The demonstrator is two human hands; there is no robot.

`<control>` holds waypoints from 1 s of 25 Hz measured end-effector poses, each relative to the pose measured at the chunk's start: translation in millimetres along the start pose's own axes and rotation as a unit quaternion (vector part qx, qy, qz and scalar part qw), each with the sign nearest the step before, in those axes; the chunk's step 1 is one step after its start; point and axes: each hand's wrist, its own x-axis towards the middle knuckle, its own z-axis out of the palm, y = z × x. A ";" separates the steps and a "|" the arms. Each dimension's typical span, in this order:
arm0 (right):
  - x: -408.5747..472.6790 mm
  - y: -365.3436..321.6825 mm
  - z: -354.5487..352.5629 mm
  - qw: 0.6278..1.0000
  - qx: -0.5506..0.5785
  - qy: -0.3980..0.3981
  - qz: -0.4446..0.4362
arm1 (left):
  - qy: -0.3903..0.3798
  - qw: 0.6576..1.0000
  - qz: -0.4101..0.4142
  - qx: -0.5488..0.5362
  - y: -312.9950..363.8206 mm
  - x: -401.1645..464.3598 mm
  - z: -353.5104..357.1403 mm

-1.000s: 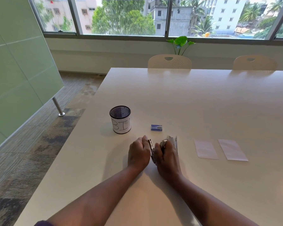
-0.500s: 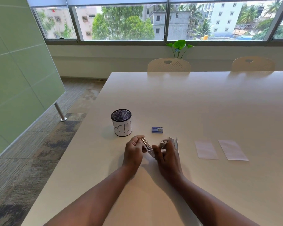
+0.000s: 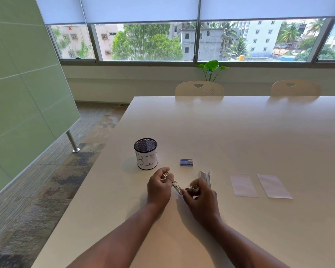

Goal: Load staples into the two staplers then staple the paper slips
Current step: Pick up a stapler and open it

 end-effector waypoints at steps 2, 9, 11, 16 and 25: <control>-2.5 -0.1 -1.2 1.000 -0.021 -0.004 0.008 | 0.007 1.000 -0.004 0.010 0.2 1.5 0.5; -10.7 -3.9 -2.4 0.992 -0.114 -0.026 -0.041 | -0.013 0.987 0.049 0.149 0.7 12.2 7.9; -13.9 -6.5 -3.1 0.989 -0.131 -0.021 -0.066 | -0.036 0.978 0.068 0.193 -1.9 15.7 9.1; -23.9 -7.6 -6.4 0.977 -0.186 -0.068 -0.084 | -0.063 0.965 0.114 0.229 -0.5 22.6 7.9; -22.5 -8.2 -4.8 0.971 -0.199 -0.108 -0.072 | -0.101 0.950 0.167 0.242 -3.9 27.0 1.2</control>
